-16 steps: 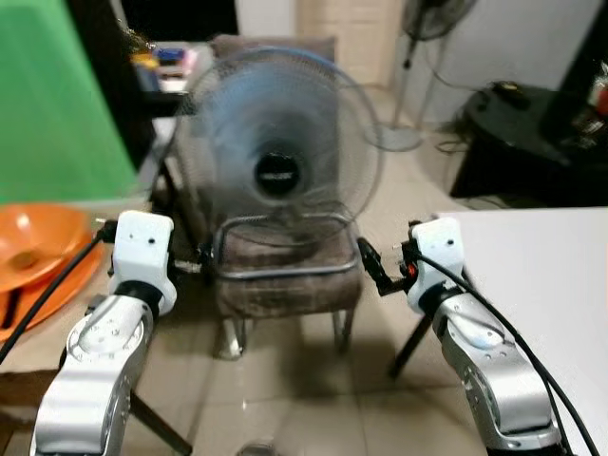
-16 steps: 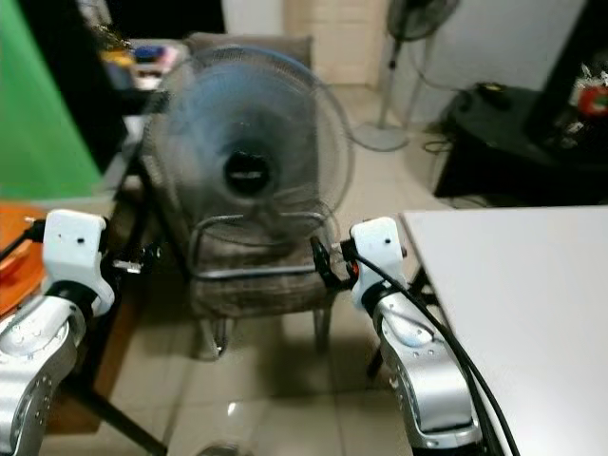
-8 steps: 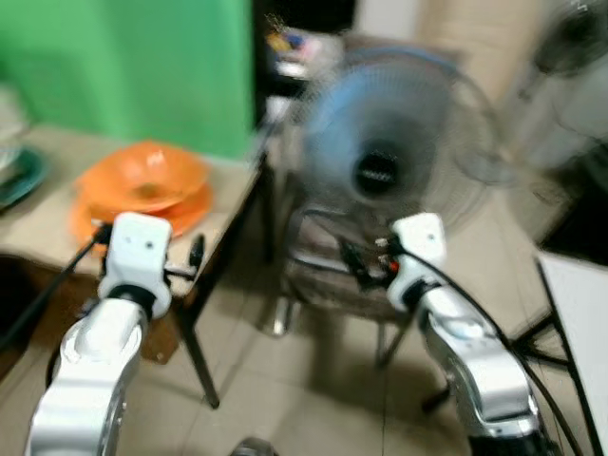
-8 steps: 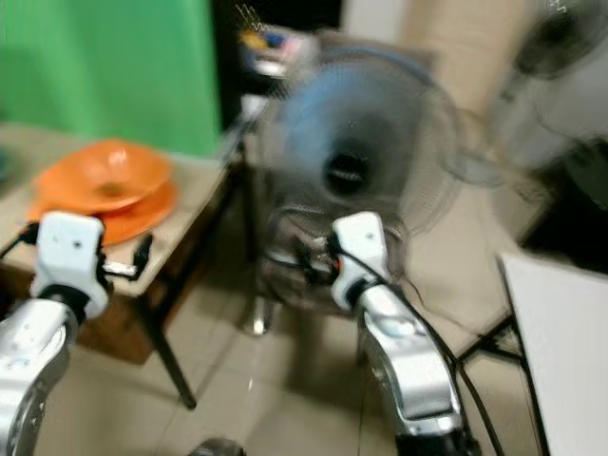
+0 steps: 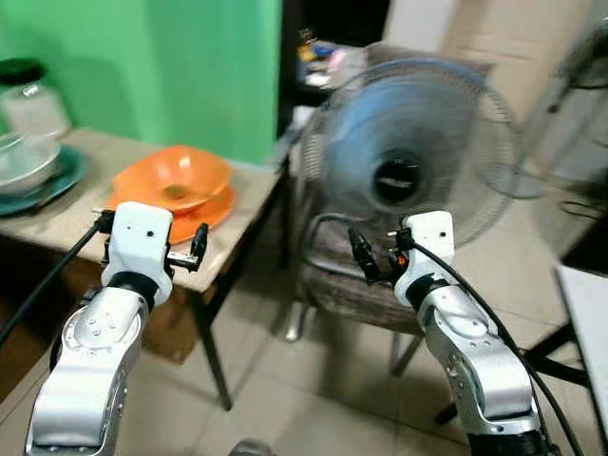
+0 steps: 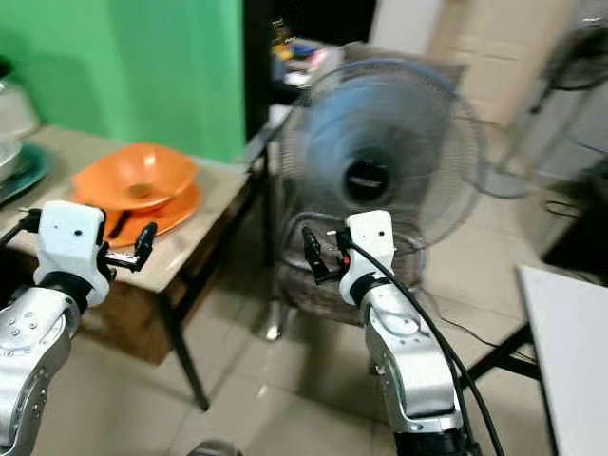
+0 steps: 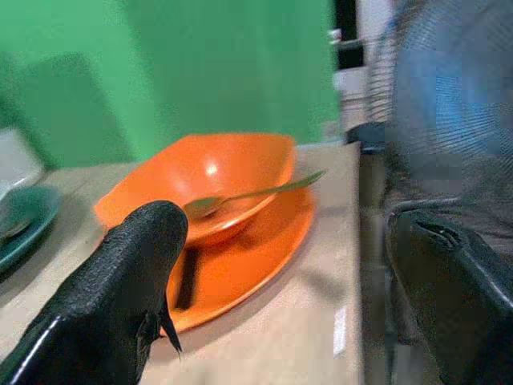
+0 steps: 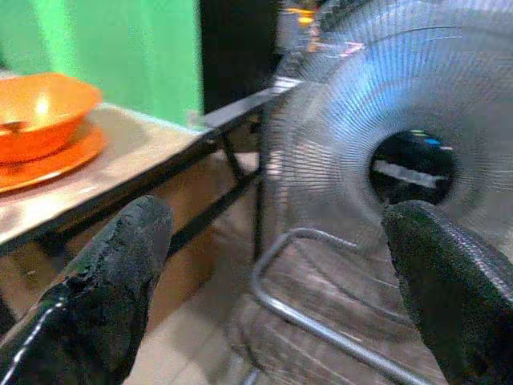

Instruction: Setting the table

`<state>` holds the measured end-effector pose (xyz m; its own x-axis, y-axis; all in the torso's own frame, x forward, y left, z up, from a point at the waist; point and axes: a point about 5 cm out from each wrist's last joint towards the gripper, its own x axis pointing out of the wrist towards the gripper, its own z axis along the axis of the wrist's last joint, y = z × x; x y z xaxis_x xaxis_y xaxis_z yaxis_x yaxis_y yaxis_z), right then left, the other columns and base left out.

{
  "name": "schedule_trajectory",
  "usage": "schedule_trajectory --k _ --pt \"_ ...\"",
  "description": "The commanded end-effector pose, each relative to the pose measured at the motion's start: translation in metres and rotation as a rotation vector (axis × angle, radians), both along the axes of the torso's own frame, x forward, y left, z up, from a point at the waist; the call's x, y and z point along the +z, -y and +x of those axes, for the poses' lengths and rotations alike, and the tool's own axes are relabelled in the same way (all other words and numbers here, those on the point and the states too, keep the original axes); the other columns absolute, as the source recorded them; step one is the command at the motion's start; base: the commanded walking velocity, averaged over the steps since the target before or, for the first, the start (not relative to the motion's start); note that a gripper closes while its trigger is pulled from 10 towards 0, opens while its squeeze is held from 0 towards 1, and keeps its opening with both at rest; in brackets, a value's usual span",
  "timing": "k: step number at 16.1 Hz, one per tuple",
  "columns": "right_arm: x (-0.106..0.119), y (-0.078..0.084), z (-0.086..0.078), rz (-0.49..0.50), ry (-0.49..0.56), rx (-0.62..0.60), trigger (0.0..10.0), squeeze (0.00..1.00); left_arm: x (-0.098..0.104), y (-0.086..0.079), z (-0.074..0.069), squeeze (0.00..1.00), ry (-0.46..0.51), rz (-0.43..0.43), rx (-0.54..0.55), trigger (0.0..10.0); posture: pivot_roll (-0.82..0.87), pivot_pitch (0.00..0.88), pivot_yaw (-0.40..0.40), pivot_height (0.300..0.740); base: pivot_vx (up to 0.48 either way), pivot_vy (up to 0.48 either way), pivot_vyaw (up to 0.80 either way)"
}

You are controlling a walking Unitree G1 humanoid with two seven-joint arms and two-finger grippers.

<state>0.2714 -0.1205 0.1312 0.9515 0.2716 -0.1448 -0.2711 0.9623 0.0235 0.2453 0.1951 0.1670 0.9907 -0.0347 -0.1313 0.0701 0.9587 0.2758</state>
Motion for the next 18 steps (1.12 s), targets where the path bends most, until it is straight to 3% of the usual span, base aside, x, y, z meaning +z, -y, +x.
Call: schedule_trajectory --k 1,6,10,14,18 --pt "-0.005 0.006 0.003 0.025 -0.052 -0.028 10.0 0.0 0.005 0.004 0.004 0.0 0.018 0.009 -0.042 10.0 0.23 0.0 -0.029 0.74 0.364 0.0 0.0" --pt "-0.004 0.004 0.007 -0.013 -0.038 0.041 10.0 0.0 0.006 0.002 0.006 0.0 0.017 0.017 -0.058 10.0 0.23 0.0 -0.021 0.74 0.366 0.0 0.0" --pt "0.0 0.002 0.012 -0.02 -0.014 0.07 10.0 0.0 0.008 0.003 0.01 0.0 0.019 0.028 -0.09 10.0 0.22 0.0 0.001 0.74 0.366 0.0 0.8" --pt "0.006 0.012 0.016 -0.032 0.015 0.086 10.0 0.0 0.009 0.007 0.012 0.0 0.021 0.029 -0.107 10.0 0.21 0.0 0.002 0.74 0.355 0.0 0.8" --pt "0.014 0.021 0.018 -0.062 0.041 0.192 10.0 0.0 0.007 0.009 0.015 0.0 0.002 0.022 -0.103 10.0 0.22 0.0 -0.018 0.74 0.0 0.0 0.0"
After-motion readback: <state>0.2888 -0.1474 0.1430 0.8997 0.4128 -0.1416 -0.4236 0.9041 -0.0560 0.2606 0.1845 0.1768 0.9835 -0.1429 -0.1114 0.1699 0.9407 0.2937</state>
